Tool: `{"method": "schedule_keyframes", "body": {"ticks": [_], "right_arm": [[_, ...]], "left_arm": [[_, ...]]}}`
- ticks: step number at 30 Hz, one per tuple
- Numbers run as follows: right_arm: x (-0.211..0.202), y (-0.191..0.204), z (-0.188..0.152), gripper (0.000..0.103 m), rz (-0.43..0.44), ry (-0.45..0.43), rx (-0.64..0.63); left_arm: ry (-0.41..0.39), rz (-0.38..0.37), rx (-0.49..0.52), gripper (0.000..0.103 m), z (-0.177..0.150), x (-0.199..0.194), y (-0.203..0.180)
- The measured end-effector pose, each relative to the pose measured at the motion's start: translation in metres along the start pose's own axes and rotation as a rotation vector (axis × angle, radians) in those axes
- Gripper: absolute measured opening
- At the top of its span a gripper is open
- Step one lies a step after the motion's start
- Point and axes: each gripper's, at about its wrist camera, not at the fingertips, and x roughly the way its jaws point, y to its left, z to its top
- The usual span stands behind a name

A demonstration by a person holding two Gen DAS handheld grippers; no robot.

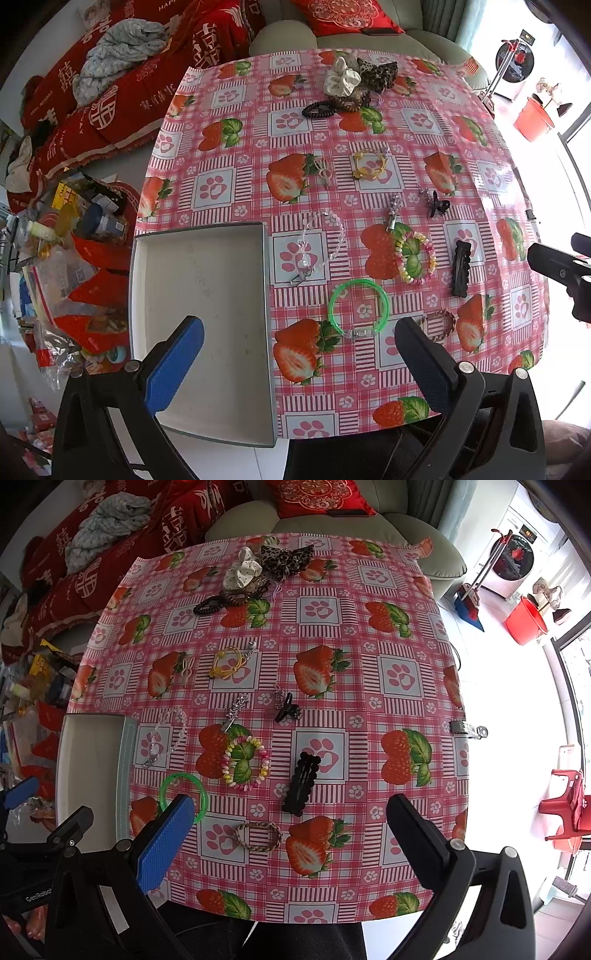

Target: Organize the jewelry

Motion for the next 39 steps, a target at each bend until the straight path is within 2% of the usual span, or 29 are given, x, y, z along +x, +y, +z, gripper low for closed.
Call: {"method": "schedule_keyframes", "body": {"ticks": [39], "right_arm": [[0.0029, 0.0037, -0.0005, 0.103, -0.001, 0.005, -0.002]], "left_arm": [[0.02, -0.006, 0.0, 0.103, -0.0083, 0.0094, 0.0048]]}}
